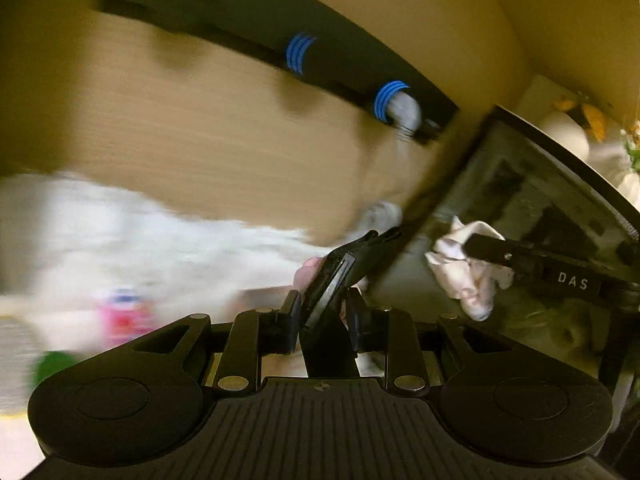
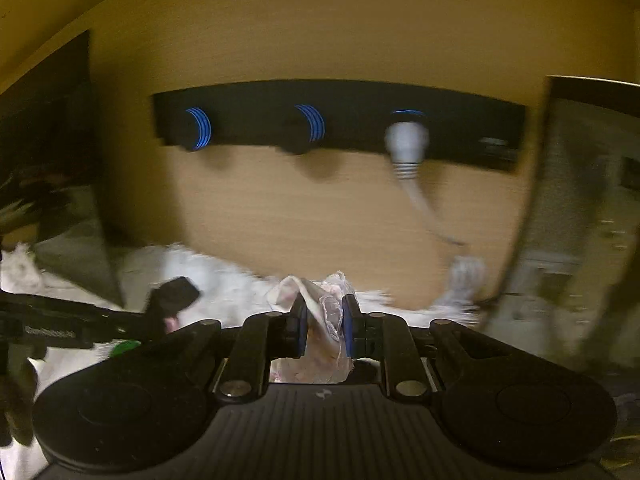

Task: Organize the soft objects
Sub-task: 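Carry the pink cloth into the pink box with the right tool while the left drops its item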

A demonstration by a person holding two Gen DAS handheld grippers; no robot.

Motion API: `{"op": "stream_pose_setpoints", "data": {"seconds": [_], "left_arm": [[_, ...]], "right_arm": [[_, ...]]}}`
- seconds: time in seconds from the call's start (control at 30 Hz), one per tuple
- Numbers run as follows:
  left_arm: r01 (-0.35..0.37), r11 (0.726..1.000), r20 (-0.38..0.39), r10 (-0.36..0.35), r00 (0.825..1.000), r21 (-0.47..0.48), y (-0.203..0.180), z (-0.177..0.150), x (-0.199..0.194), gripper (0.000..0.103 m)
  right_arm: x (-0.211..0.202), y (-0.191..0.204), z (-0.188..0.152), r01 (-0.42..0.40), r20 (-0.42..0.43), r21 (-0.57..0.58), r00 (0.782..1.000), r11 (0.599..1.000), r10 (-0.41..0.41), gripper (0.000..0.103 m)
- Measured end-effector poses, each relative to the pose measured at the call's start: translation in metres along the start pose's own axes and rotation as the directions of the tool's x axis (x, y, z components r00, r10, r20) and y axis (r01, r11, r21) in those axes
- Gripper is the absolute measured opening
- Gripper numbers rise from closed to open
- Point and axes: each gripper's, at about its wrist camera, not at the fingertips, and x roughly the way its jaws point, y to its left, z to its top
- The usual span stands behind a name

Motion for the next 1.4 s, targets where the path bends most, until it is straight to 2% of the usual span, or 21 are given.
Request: {"op": "stream_pose_setpoints", "data": {"seconds": [0.17,0.27,0.33,0.4,0.57,0.73,0.8,0.87,0.93,1.0,1.1,1.13,1.23,1.27,1.3,1.4], "left_arm": [[0.102,0.992,-0.094,-0.109,0.99,-0.077,-0.03,0.0,0.067,0.028],[0.124,0.987,-0.145,-0.138,0.98,-0.106,-0.036,-0.002,0.105,0.03],[0.079,0.994,-0.211,-0.093,0.973,-0.074,-0.035,-0.009,0.127,0.03],[0.018,0.998,-0.225,-0.03,0.974,-0.059,-0.031,-0.019,0.137,0.031],[-0.002,0.997,-0.15,-0.009,0.989,-0.073,-0.014,-0.029,0.112,0.031],[-0.024,0.996,-0.086,0.016,0.996,-0.09,-0.002,-0.038,0.06,0.031],[-0.007,0.996,-0.078,0.001,0.997,-0.086,0.001,-0.05,0.036,0.031],[0.016,0.996,-0.086,-0.024,0.996,-0.092,0.007,-0.073,0.008,0.031],[0.021,0.993,-0.086,-0.032,0.996,-0.115,0.016,-0.096,-0.017,0.031],[-0.004,0.99,-0.092,-0.009,0.996,-0.142,0.027,-0.118,-0.038,0.031],[-0.094,0.985,-0.132,0.075,0.988,-0.147,0.048,-0.15,-0.068,0.031],[-0.13,0.981,-0.15,0.109,0.983,-0.144,0.057,-0.16,-0.079,0.031],[-0.221,0.962,-0.165,0.195,0.967,-0.158,0.087,-0.178,-0.117,0.031],[-0.254,0.952,-0.165,0.226,0.96,-0.171,0.099,-0.182,-0.13,0.031],[-0.284,0.941,-0.162,0.256,0.953,-0.184,0.109,-0.184,-0.139,0.031],[-0.355,0.906,-0.14,0.33,0.934,-0.232,0.136,-0.182,-0.164,0.031]], "right_arm": [[-0.006,-0.031,0.003,0.067,0.016,0.0,0.998,0.998,-0.067,0.017],[-0.007,-0.046,-0.001,0.068,0.02,0.04,0.997,0.997,-0.069,0.017],[-0.001,-0.053,-0.005,0.058,0.0,0.082,0.998,0.995,-0.058,0.017],[0.014,-0.059,-0.008,0.05,-0.04,0.133,0.998,0.99,-0.045,0.017],[0.057,-0.073,-0.018,0.054,-0.149,0.258,0.989,0.965,-0.015,0.017],[0.128,-0.075,-0.023,0.14,-0.237,0.305,0.969,0.942,-0.067,0.017],[0.163,-0.076,-0.028,0.2,-0.307,0.275,0.945,0.94,-0.111,0.017],[0.198,-0.076,-0.036,0.253,-0.402,0.227,0.904,0.941,-0.146,0.017],[0.229,-0.079,-0.047,0.298,-0.501,0.195,0.849,0.934,-0.167,0.017],[0.25,-0.082,-0.058,0.326,-0.567,0.176,0.805,0.929,-0.176,0.017],[0.271,-0.081,-0.075,0.369,-0.627,0.116,0.747,0.922,-0.22,0.017],[0.273,-0.079,-0.077,0.373,-0.63,0.11,0.743,0.921,-0.226,0.017],[0.26,-0.078,-0.072,0.363,-0.602,0.14,0.77,0.921,-0.212,0.023],[0.253,-0.078,-0.069,0.359,-0.59,0.15,0.78,0.921,-0.208,0.031],[0.242,-0.077,-0.064,0.349,-0.567,0.164,0.798,0.923,-0.202,0.039],[0.206,-0.072,-0.052,0.317,-0.487,0.204,0.854,0.926,-0.185,0.052]]}}
